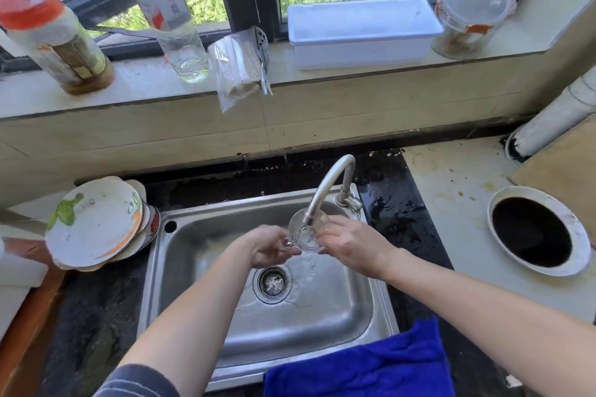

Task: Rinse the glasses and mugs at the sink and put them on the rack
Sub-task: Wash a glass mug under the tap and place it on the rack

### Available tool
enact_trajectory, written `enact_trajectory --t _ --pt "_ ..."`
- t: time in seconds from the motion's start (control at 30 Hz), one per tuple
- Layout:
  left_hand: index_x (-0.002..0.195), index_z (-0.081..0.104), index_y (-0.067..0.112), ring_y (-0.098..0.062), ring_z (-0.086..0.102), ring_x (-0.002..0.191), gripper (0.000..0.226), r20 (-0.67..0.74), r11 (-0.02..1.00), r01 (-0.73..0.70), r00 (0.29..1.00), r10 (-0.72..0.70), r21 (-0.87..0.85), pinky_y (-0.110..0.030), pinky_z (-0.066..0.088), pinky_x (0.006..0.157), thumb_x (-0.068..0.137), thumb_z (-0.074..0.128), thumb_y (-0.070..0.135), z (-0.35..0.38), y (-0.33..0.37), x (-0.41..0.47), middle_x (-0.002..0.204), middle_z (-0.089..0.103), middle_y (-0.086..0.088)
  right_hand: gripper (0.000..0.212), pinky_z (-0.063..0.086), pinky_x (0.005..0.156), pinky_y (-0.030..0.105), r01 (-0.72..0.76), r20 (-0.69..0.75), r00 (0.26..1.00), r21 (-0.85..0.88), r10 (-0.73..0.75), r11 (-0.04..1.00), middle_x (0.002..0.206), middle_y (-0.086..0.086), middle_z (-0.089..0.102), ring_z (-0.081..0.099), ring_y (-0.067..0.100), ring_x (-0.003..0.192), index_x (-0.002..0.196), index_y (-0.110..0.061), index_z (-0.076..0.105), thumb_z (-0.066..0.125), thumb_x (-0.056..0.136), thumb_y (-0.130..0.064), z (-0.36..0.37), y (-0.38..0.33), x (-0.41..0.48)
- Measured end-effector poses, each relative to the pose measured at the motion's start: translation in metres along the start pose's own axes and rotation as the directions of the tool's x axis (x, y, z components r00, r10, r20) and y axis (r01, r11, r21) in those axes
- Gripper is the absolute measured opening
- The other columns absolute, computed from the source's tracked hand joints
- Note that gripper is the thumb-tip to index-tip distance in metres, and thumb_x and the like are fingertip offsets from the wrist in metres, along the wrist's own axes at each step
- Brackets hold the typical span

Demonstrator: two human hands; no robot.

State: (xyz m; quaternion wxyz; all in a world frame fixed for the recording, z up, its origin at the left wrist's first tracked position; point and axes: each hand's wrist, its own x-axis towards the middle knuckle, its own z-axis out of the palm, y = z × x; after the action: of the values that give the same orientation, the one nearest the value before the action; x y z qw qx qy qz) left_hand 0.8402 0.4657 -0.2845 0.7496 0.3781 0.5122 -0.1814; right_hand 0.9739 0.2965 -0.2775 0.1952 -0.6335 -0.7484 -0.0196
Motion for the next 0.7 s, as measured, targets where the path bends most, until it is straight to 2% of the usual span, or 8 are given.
enact_trajectory --t 0.07,0.17,0.27,0.33,0.4,0.47,0.57,0.7 --pt "0.079 0.048 0.006 -0.002 0.037 0.030 0.031 -0.023 0.992 0.036 0.999 -0.034 0.121 -0.011 0.019 0.026 0.093 0.023 -0.006 0.002 -0.003 0.010 0.052 0.054 -0.005 0.010 0.057 0.076 0.035 0.010 0.019 1.000 0.000 -0.010 1.000 0.089 0.002 0.067 0.061 0.026 0.098 0.079 -0.008 0.065 0.075 0.078 -0.006 0.002 0.002 -0.002" --pt "0.073 0.039 0.016 0.000 0.025 0.027 0.035 0.006 0.985 0.093 0.995 -0.095 0.144 -0.011 0.010 0.025 0.093 0.017 -0.002 0.002 -0.010 0.017 0.044 0.038 0.004 0.011 0.051 0.095 0.039 0.018 0.027 0.999 -0.046 -0.017 0.999 0.098 0.004 0.068 0.058 0.030 0.113 0.078 -0.008 0.065 0.066 0.087 -0.015 0.000 0.003 -0.006" --pt "0.069 0.035 0.016 -0.001 0.024 0.026 0.036 -0.055 0.996 0.048 0.998 -0.044 0.070 -0.009 0.010 0.026 0.093 0.016 -0.002 0.007 -0.013 0.019 0.043 0.033 0.004 0.011 0.046 0.096 0.045 -0.074 -0.001 0.997 -0.210 0.076 0.975 0.123 0.008 0.065 0.049 0.032 0.130 0.077 -0.013 0.067 0.064 0.087 -0.015 -0.005 -0.004 -0.007" --pt "0.065 0.035 0.014 -0.002 0.024 0.025 0.037 -0.138 0.999 -0.038 0.990 0.042 0.029 -0.007 0.012 0.029 0.094 0.020 -0.004 0.009 -0.013 0.025 0.047 0.031 0.001 0.007 0.050 0.088 0.044 -0.130 0.015 0.991 -0.183 0.135 0.974 0.120 0.009 0.066 0.054 0.029 0.125 0.086 -0.012 0.068 0.064 0.084 -0.006 0.000 -0.009 -0.011" --pt "0.064 0.035 0.013 -0.004 0.025 0.025 0.036 -0.212 0.990 -0.137 0.967 0.143 0.043 -0.006 0.015 0.032 0.094 0.027 -0.005 0.010 -0.012 0.031 0.048 0.031 -0.001 0.022 0.055 0.074 0.041 -0.196 0.140 0.968 -0.111 0.210 0.974 0.110 0.007 0.067 0.059 0.026 0.113 0.100 -0.010 0.067 0.061 0.081 -0.001 0.010 -0.016 -0.011" --pt "0.063 0.036 0.014 -0.006 0.026 0.024 0.036 -0.252 0.977 -0.204 0.944 0.212 0.058 -0.005 0.018 0.035 0.092 0.031 -0.007 0.013 -0.010 0.035 0.050 0.031 -0.002 0.036 0.054 0.074 0.040 -0.328 0.327 0.882 -0.092 0.339 0.940 0.114 0.006 0.062 0.055 0.025 0.113 0.116 -0.012 0.060 0.054 0.082 -0.002 0.014 -0.021 0.006" --pt "0.058 0.036 0.014 -0.007 0.025 0.024 0.039 -0.312 0.966 -0.255 0.915 0.257 0.048 -0.005 0.019 0.038 0.088 0.032 -0.010 0.012 -0.007 0.036 0.041 0.031 0.001 0.043 0.047 0.079 0.038 -0.457 0.417 0.777 -0.142 0.472 0.878 0.126 0.008 0.055 0.049 0.027 0.119 0.133 -0.016 0.045 0.045 0.091 -0.005 0.013 -0.032 0.039" --pt "0.056 0.035 0.014 -0.006 0.021 0.024 0.041 -0.354 0.965 -0.260 0.906 0.235 -0.027 -0.005 0.016 0.036 0.089 0.031 -0.010 -0.008 -0.009 0.038 0.044 0.028 0.002 0.061 0.045 0.087 0.040 -0.363 0.400 0.852 -0.013 0.338 0.932 0.138 0.008 0.050 0.049 0.028 0.124 0.148 -0.018 0.033 0.043 0.091 0.000 0.002 -0.036 0.030"
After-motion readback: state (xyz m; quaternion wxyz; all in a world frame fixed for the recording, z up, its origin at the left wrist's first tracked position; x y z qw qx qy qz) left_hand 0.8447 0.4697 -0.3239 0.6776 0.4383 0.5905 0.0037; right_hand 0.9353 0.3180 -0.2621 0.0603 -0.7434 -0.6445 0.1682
